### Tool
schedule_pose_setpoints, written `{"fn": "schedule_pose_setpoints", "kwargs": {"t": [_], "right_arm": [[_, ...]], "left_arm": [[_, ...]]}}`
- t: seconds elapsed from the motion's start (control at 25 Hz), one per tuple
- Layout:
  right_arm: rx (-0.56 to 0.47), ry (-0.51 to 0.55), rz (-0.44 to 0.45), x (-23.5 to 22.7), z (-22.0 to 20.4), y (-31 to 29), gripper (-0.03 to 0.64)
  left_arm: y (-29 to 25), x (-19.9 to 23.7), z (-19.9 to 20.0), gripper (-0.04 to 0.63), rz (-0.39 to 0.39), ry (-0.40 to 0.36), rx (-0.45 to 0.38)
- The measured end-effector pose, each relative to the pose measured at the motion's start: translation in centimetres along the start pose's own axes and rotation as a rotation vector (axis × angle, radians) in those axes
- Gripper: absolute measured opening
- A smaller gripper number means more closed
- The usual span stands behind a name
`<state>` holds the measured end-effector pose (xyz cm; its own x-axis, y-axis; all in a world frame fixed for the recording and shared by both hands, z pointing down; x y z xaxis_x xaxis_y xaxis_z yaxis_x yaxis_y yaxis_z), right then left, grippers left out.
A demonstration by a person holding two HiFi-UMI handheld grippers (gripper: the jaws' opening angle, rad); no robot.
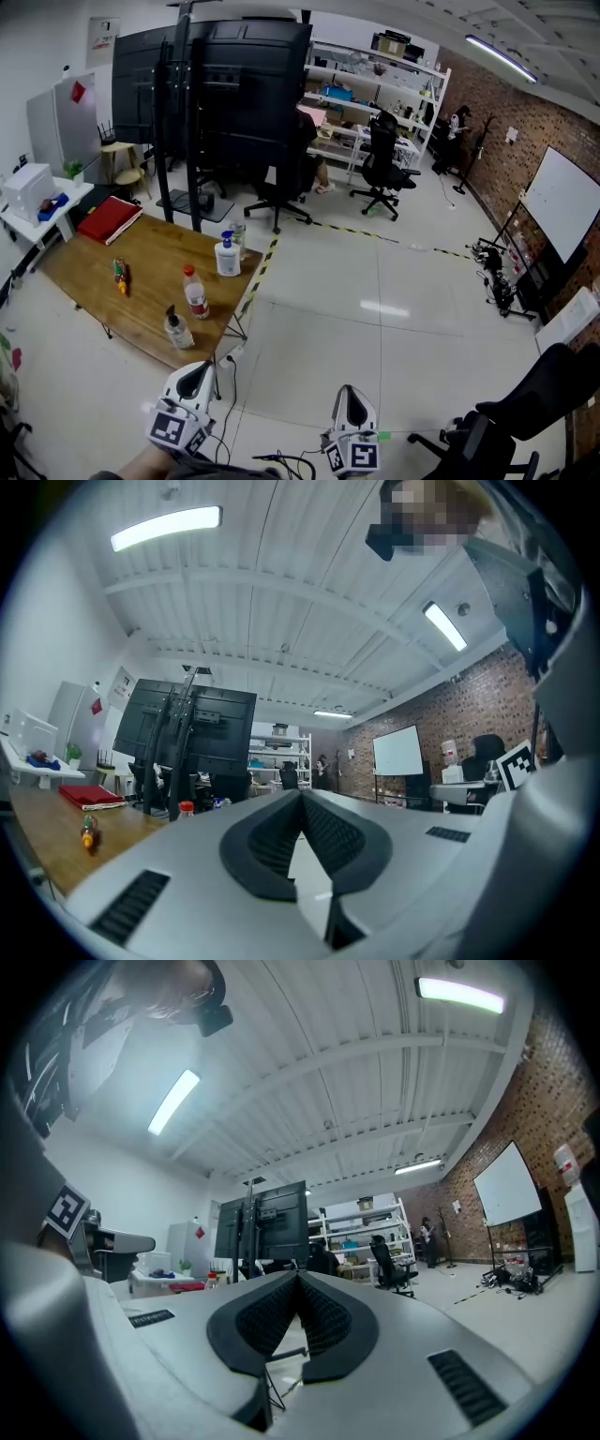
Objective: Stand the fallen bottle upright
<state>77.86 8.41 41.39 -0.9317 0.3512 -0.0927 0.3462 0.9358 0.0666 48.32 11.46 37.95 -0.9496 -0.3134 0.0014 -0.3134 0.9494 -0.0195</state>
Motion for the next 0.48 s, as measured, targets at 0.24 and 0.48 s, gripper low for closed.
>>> {"fn": "schedule_pose_setpoints", "kwargs": {"t": [0.24,0.48], "right_arm": [[-0.001,0.008,-0.032,10.2,-1.7,-6.6,0.011],[0.009,0.027,-0.073,20.7,-3.3,-11.4,0.011]], "left_arm": [[0.0,11.8,-0.4,0.034,-0.064,-0.111,-0.003],[0.9,23.7,-1.0,0.034,-0.082,-0.038,-0.016]]}}
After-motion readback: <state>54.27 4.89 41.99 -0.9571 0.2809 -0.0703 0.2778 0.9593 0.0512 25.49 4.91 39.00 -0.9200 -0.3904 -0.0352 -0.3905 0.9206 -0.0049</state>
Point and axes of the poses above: the fingertips, and each gripper's own axes: y backward along the fingers, x to its left, z out of its top, the point moved 3 cm from there along y, backward along the fingers, and after that the axes turned 4 degrees about x, right-handed, at the moved point
